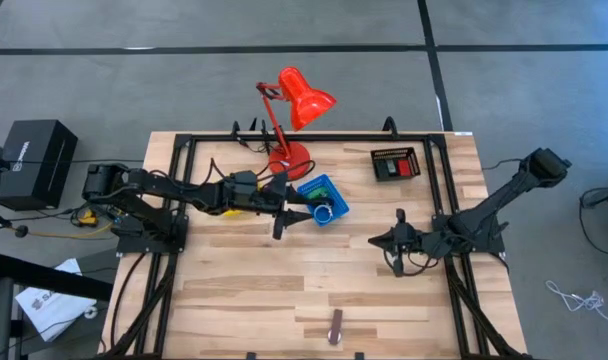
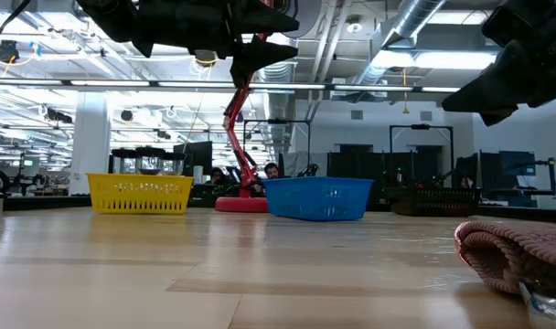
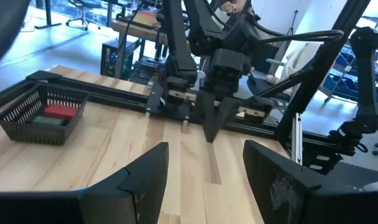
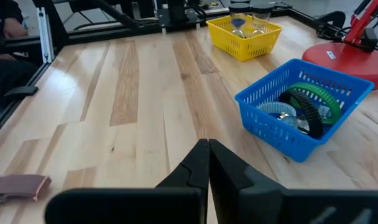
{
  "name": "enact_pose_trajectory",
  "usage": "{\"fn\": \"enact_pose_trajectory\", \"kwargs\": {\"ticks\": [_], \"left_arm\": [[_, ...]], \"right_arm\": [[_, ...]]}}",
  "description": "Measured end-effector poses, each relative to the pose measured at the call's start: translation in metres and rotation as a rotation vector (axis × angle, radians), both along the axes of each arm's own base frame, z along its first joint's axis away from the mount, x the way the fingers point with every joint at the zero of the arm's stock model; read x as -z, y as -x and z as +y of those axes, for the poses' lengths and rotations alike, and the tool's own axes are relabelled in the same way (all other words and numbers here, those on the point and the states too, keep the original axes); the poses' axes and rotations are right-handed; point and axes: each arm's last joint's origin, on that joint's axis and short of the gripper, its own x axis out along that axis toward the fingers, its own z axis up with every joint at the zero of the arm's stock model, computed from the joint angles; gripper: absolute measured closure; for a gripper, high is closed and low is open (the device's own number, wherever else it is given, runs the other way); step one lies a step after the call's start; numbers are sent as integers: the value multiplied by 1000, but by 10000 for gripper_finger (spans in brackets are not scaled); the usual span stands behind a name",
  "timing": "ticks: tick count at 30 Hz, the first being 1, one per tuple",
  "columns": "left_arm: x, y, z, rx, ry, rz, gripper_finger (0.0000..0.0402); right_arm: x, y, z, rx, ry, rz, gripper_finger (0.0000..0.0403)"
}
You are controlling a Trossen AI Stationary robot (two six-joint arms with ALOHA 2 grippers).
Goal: Pick & Place Office items
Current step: Put the brown wristwatch into the blue bin
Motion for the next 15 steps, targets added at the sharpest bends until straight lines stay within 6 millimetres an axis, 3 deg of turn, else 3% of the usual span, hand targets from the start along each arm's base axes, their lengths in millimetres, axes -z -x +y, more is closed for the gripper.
{"fn": "enact_pose_trajectory", "kwargs": {"ticks": [15], "left_arm": [[-1, 0, 0, -1, -1, -13, 198]], "right_arm": [[2, -4, 3, 0, -9, -13, 403]]}}
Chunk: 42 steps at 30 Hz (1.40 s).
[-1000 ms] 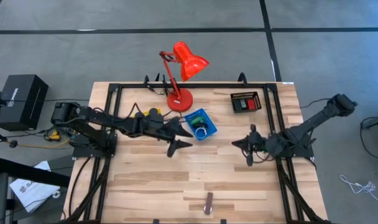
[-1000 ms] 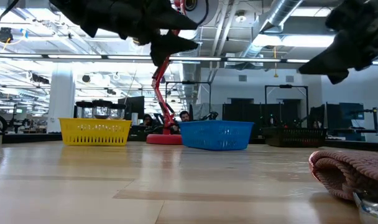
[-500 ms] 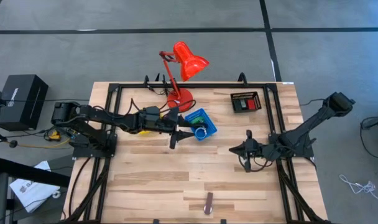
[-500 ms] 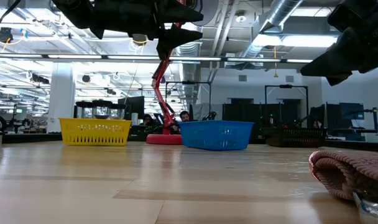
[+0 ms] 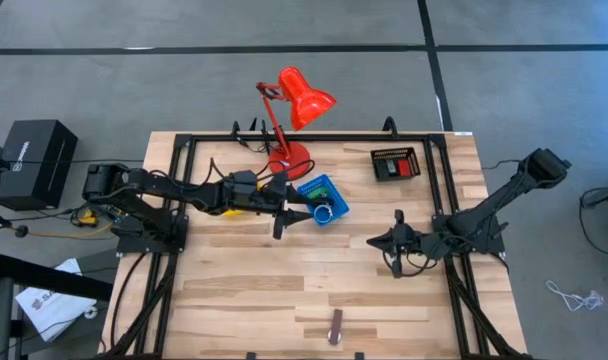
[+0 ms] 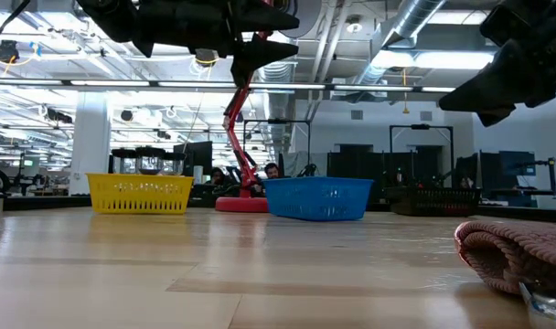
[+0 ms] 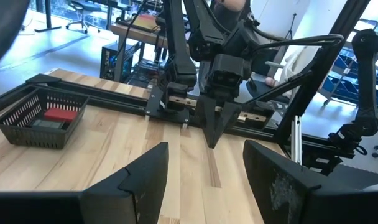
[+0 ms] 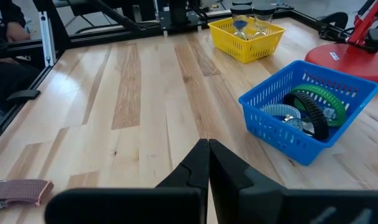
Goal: Pick & Place Office items
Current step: Put the brown wristwatch into the blue bin
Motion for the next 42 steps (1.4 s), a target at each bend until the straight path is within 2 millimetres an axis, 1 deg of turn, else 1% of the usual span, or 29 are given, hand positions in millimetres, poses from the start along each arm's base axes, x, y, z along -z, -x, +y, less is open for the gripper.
{"fn": "enact_pose_trajectory", "kwargs": {"ticks": [23, 27, 30, 34, 38, 42], "left_arm": [[-1, 0, 0, 0, 0, -5, 198], [-1, 0, 0, 0, 0, -6, 198], [-1, 0, 0, 1, 0, -6, 198], [-1, 0, 0, 1, 0, -7, 198], [-1, 0, 0, 1, 0, -7, 198], [-1, 0, 0, 1, 0, -8, 198]], "right_arm": [[0, 0, 0, 1, 0, 0, 403], [-1, -2, -3, 20, -4, -11, 400], [-1, -5, -7, 40, -8, -10, 383], [-1, -8, -12, 22, -27, 4, 342], [-2, -9, -15, 1, 42, 7, 303], [-8, -12, -11, -95, 79, -41, 271]]}}
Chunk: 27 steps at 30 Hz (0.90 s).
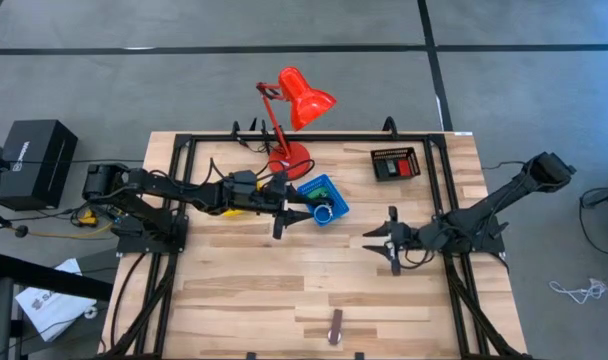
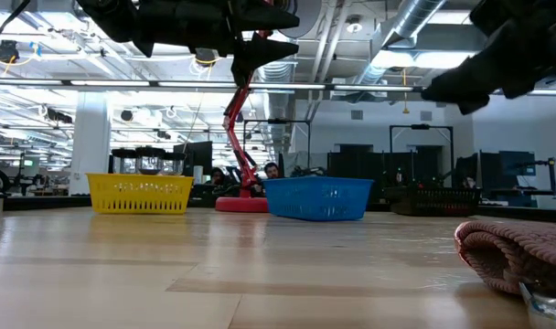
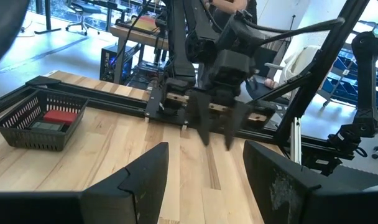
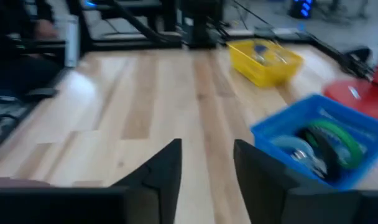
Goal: Pick & Place Office items
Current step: Put the brown wristwatch into the blue bin
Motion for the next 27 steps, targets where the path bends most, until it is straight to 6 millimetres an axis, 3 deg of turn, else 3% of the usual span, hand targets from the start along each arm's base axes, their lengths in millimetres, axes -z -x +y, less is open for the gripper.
{"fn": "enact_pose_trajectory", "kwargs": {"ticks": [12, 21, 27], "left_arm": [[-1, 0, 0, 0, -1, -12, 198], [-2, 0, 0, 1, -1, -23, 198], [-2, 0, 0, 1, -1, -23, 198]], "right_arm": [[1, -11, 7, -105, 11, -8, 193], [-5, -42, 33, -234, 188, 64, 189], [-1, -57, 45, -303, 123, 178, 189]]}}
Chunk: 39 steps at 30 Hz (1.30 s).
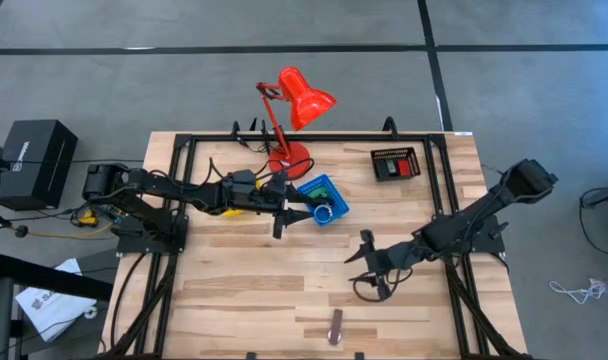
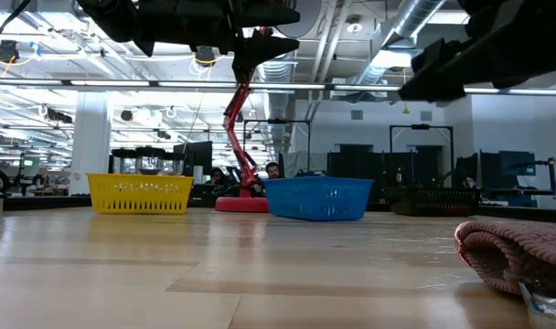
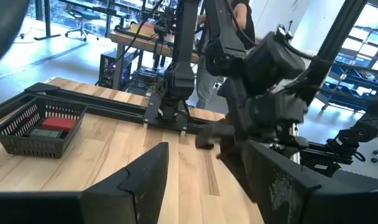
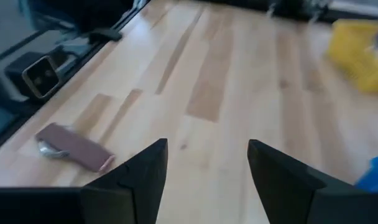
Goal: Pick & Place Office items
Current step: Put the brown wristwatch into the blue bin
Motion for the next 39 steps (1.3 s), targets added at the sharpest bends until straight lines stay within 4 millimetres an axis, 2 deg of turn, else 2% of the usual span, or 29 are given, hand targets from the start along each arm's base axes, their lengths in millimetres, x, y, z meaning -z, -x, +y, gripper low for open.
{"fn": "enact_pose_trajectory", "kwargs": {"ticks": [7, 22, 28, 33, 39], "left_arm": [[0, 0, 0, 0, 0, 0, 198], [-1, 0, -7, 21, 3, -6, 198], [-2, 0, -17, 56, 3, -17, 198], [-2, 0, -27, 88, 3, -21, 198], [-3, 0, -30, 99, 3, -28, 198]], "right_arm": [[8, -15, 20, -182, -80, 98, 189], [26, -80, 70, -478, -52, 224, 189], [37, -88, 86, -504, -32, 334, 189], [38, -91, 97, -529, -11, 355, 194], [42, -88, 93, -581, 96, 366, 213]]}}
